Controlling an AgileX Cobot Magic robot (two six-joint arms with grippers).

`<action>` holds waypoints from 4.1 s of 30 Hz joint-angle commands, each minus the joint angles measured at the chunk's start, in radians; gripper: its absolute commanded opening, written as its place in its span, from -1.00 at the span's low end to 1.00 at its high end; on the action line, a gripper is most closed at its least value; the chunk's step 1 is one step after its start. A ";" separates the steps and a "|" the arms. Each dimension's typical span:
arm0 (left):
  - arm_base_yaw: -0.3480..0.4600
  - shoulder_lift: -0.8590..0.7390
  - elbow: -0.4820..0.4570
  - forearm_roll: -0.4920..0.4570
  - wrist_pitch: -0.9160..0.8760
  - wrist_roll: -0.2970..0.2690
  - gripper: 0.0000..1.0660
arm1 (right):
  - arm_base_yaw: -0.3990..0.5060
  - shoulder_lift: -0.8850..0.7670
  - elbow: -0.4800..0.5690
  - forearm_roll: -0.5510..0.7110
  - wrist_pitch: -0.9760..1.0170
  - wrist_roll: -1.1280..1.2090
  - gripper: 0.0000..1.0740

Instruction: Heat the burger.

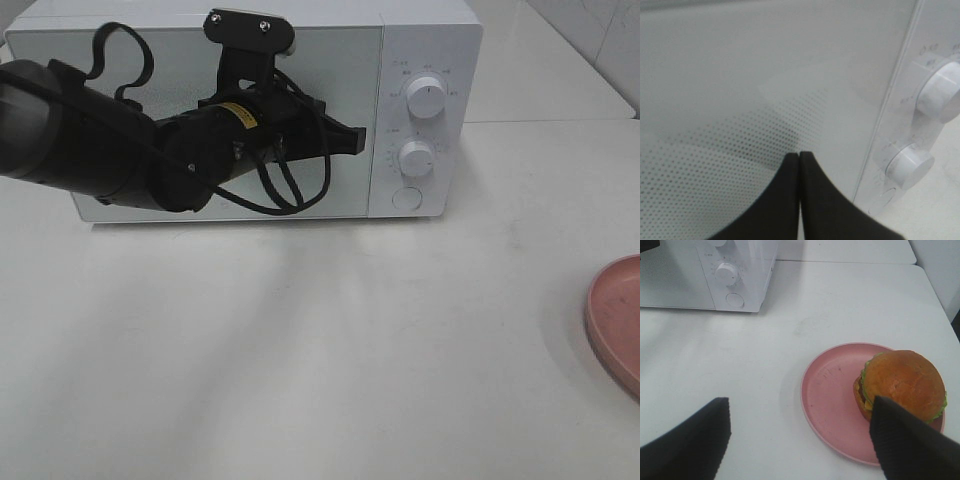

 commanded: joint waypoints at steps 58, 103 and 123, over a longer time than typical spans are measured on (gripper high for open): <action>0.662 -1.140 0.421 0.204 1.704 -0.114 0.84 | -0.007 -0.027 0.003 0.000 -0.005 0.005 0.40; 0.662 -2.040 0.632 0.204 1.594 -0.087 0.84 | -0.007 -0.022 0.003 0.000 -0.005 0.005 0.40; 0.662 -2.038 0.632 0.204 1.594 -0.087 0.84 | -0.007 -0.022 0.003 0.000 -0.005 0.005 0.40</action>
